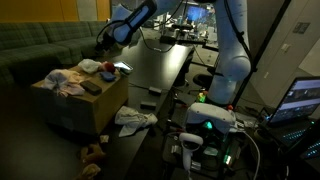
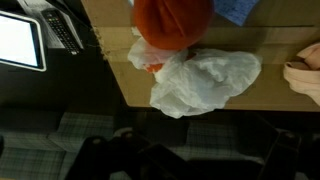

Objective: Pick up all the objects that are on the box and put them on the table, then pick up the objects that are on the table and put them on the box

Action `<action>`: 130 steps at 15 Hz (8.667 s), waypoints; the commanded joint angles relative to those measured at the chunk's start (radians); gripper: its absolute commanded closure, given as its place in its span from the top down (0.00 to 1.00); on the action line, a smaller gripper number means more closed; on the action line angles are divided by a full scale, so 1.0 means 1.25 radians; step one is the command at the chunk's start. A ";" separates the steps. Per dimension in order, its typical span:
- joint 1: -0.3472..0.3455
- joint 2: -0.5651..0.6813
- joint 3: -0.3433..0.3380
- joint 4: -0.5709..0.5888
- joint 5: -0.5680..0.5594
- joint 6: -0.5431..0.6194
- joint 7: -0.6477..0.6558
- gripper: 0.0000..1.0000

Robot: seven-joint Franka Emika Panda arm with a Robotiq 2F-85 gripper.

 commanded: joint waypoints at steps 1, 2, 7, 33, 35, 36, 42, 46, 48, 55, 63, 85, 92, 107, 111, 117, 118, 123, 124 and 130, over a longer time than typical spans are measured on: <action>-0.018 0.012 0.058 0.046 0.018 -0.050 -0.057 1.00; -0.022 0.017 0.073 0.058 0.019 -0.072 -0.074 1.00; -0.006 0.077 0.080 0.153 0.002 -0.176 -0.122 1.00; -0.049 0.409 0.053 0.545 -0.027 -0.358 -0.272 0.71; -0.052 0.412 0.057 0.554 -0.025 -0.374 -0.283 0.64; -0.054 0.412 0.059 0.557 -0.024 -0.382 -0.289 0.56; -0.069 0.372 0.076 0.528 -0.015 -0.378 -0.326 0.10; -0.078 0.315 0.103 0.477 -0.006 -0.339 -0.347 0.00; -0.078 0.280 0.110 0.448 -0.008 -0.302 -0.352 0.02; -0.096 0.107 0.096 0.281 -0.010 -0.233 -0.332 0.02; -0.179 -0.135 0.066 -0.005 0.038 -0.227 -0.363 0.02; -0.333 0.099 0.055 -0.203 0.130 -0.079 -0.523 0.02; -0.404 0.226 0.111 -0.111 0.110 -0.066 -0.502 0.03; -0.483 0.190 0.150 -0.179 0.085 -0.063 -0.528 1.00; -0.502 0.167 0.159 -0.257 0.076 -0.042 -0.547 1.00; -0.528 0.179 0.190 -0.350 0.076 0.048 -0.533 1.00; -0.536 0.186 0.200 -0.359 0.074 0.066 -0.527 1.00; -0.522 0.240 0.196 -0.389 0.024 0.182 -0.458 1.00; -0.520 0.248 0.194 -0.393 0.005 0.193 -0.442 1.00; -0.512 0.284 0.181 -0.402 -0.104 0.221 -0.361 1.00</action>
